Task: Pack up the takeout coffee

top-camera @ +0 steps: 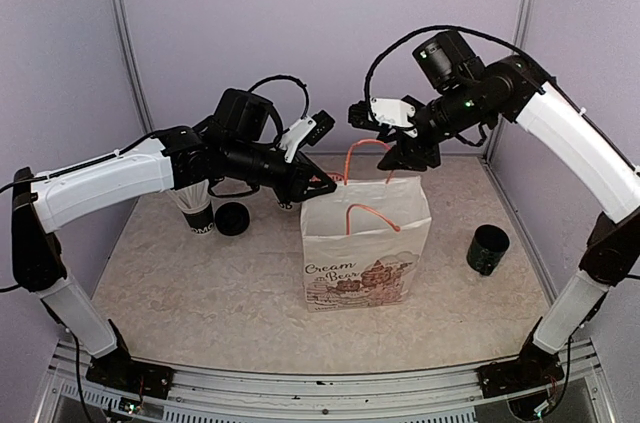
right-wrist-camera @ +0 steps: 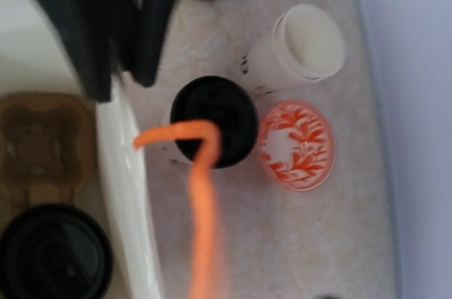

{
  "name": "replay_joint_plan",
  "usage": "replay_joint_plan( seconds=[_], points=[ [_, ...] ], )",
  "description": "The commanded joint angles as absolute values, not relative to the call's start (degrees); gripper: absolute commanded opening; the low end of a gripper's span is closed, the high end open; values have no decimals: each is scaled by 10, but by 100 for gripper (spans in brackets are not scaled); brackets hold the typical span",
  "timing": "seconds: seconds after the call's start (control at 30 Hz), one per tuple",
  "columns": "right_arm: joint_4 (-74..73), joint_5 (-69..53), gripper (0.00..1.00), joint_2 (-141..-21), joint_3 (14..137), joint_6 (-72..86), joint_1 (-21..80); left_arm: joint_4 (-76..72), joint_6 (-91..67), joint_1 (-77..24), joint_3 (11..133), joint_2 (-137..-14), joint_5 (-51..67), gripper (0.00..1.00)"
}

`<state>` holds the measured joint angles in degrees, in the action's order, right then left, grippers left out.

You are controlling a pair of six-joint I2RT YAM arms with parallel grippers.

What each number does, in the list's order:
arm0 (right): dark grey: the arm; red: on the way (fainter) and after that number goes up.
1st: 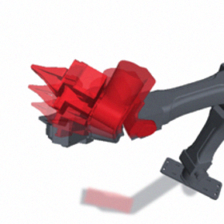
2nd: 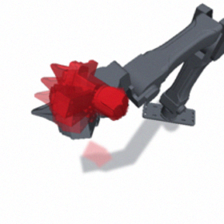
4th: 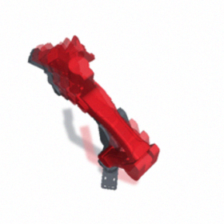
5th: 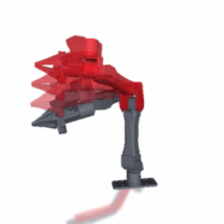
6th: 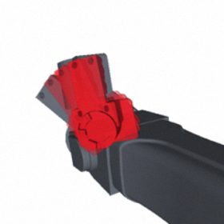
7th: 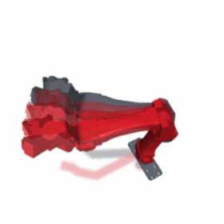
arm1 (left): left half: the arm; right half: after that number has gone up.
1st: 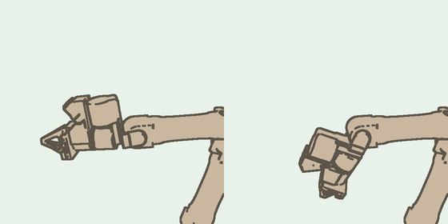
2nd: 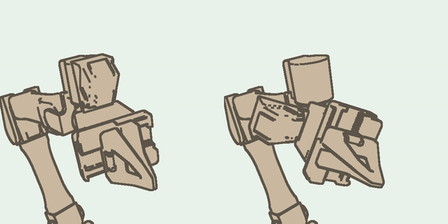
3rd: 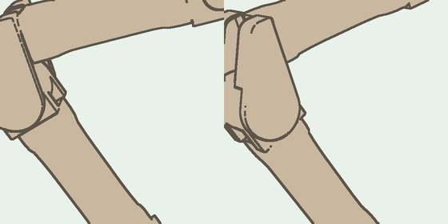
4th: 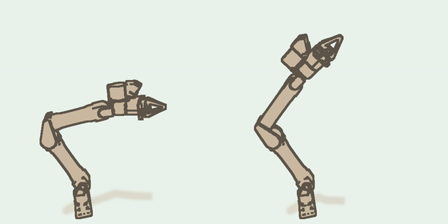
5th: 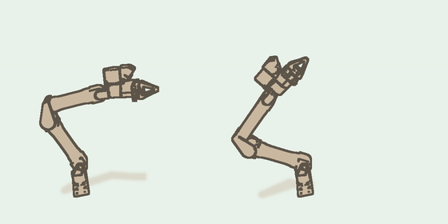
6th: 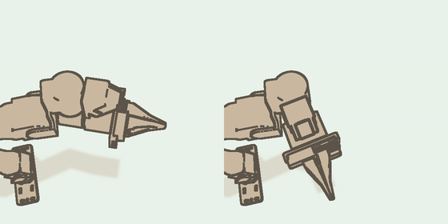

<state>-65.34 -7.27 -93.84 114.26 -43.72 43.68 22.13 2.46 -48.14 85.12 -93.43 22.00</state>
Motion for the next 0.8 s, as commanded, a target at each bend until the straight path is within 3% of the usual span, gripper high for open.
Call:
replay_joint_plan(
  seconds=[0.0, 0.07, 0.3, 0.43, 0.77],
  points=[
    [-661, -126, 14, -949, 1164, -418, 419, 217, 31, -485, 857, -932, 205, 20],
    [-673, -155, 0, -943, 1164, -426, 419, 215, 29, -486, 858, -926, 185, 29],
    [-756, -259, 0, -916, 1179, -440, 429, 181, 48, -485, 843, -856, 126, 64],
    [-788, -253, 0, -894, 1143, -447, 465, 137, 60, -464, 810, -819, 86, 69],
    [-789, -205, 0, -824, 1041, -427, 576, 94, 40, -430, 793, -843, 50, 69]
  ],
)
